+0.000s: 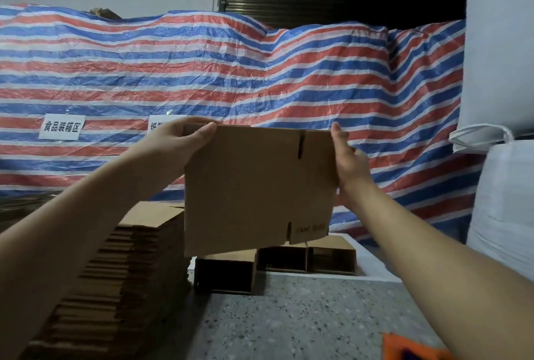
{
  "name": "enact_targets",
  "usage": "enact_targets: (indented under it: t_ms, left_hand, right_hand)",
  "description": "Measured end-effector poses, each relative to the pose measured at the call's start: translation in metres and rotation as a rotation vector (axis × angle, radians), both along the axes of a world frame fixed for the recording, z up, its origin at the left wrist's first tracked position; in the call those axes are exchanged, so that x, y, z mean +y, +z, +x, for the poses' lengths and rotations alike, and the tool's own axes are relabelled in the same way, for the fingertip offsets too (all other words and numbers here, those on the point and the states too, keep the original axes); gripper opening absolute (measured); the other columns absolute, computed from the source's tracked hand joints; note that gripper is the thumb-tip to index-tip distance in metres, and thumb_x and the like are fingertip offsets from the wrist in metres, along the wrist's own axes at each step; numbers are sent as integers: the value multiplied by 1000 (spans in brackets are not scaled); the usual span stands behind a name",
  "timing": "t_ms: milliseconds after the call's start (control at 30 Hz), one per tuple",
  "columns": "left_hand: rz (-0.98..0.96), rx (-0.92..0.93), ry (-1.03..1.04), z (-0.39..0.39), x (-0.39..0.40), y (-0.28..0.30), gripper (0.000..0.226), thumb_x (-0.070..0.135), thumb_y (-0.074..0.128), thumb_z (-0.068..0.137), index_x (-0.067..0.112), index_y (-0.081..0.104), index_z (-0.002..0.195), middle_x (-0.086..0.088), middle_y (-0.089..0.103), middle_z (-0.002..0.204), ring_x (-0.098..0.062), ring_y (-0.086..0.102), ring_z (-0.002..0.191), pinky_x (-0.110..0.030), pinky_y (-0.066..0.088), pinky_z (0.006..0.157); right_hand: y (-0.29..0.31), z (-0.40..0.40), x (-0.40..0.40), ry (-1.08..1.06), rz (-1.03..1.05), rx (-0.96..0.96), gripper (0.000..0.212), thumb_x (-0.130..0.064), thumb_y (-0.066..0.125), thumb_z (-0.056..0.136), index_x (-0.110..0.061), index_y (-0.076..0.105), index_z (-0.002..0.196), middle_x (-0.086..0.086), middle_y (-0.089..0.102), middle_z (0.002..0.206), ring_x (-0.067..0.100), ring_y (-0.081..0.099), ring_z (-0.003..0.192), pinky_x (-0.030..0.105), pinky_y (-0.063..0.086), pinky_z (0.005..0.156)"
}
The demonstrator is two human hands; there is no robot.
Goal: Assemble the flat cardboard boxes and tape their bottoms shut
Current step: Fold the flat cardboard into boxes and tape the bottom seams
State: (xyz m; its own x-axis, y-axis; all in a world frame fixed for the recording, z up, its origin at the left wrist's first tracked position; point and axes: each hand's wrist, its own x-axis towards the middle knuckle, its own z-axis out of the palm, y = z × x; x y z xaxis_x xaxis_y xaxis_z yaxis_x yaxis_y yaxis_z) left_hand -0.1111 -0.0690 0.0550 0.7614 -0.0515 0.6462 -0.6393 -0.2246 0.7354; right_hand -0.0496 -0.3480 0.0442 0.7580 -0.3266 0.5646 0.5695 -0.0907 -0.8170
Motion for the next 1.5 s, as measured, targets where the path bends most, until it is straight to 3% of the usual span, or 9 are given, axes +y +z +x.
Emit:
enact_targets:
  t_ms: [100, 267, 433, 633, 867, 1033, 1233, 1333, 1500]
  left_hand:
    - [-151, 77, 71, 15, -12, -4, 27, 41, 60, 95, 20, 65, 110, -3, 69, 101, -17, 63, 97, -35, 51, 81]
    - [-335, 248, 24, 35, -32, -24, 29, 46, 71, 87, 18, 65, 94, -3, 69, 96, -19, 65, 92, -36, 51, 81]
    - [-239, 325, 99, 42, -40, -68, 34, 54, 73, 81, 22, 68, 92, -4, 70, 100, -22, 66, 98, -45, 51, 93]
    - [-240, 408, 141, 34, -49, -144, 34, 49, 72, 84, 15, 71, 91, -9, 72, 89, -22, 68, 85, -34, 52, 69]
    - [-278, 484, 142, 36, -50, -181, 29, 42, 75, 83, 14, 70, 77, -8, 72, 74, -22, 68, 74, -36, 52, 70]
    - [-216, 555, 62, 37, -43, -177, 30, 37, 76, 82, 8, 73, 89, -14, 74, 83, -24, 70, 79, -38, 55, 77]
    - [-92, 666, -159, 46, -32, -161, 41, 34, 62, 94, 2, 64, 121, -23, 70, 107, -25, 67, 86, -32, 54, 73]
    - [-121, 712, -243, 49, -34, -166, 36, 38, 55, 96, 15, 71, 118, -14, 72, 109, -24, 70, 91, -31, 57, 73]
    - [-168, 729, -298, 48, -33, -165, 33, 34, 52, 96, 19, 75, 113, -14, 74, 107, -21, 72, 89, -30, 58, 70]
  right_hand:
    - [-1, -9, -2, 3, 18, 67, 52, -74, 53, 86, -24, 65, 96, -7, 74, 87, 13, 72, 77, 26, 53, 57]
    - [-18, -21, -9, -12, 17, 204, 60, -70, 53, 89, -25, 58, 128, -1, 65, 125, 26, 61, 116, 53, 47, 104]
    - [-61, -38, -21, -35, 30, 342, 49, -64, 54, 91, -22, 65, 115, 3, 73, 108, 26, 68, 102, 51, 51, 98]
    - [-143, -48, -25, -22, 85, 454, 43, -52, 64, 91, -13, 70, 106, 9, 78, 90, 28, 75, 88, 50, 57, 92]
    - [-182, -46, -27, -41, 109, 493, 43, -47, 61, 94, -6, 71, 103, 13, 77, 85, 29, 75, 81, 42, 60, 79]
    - [-182, -50, -22, -68, 132, 518, 45, -48, 60, 93, -8, 68, 112, 15, 74, 102, 33, 68, 102, 56, 51, 100]
    - [-179, -51, -13, -117, 198, 443, 40, -40, 57, 97, -9, 61, 123, 14, 74, 106, 30, 71, 98, 46, 57, 86]
    - [-186, -50, -8, -104, 228, 418, 67, -54, 59, 94, -12, 46, 144, 16, 56, 142, 35, 55, 128, 57, 47, 105]
    - [-186, -44, -6, -103, 173, 397, 64, -46, 60, 94, -10, 43, 144, 18, 54, 142, 37, 54, 128, 58, 46, 106]
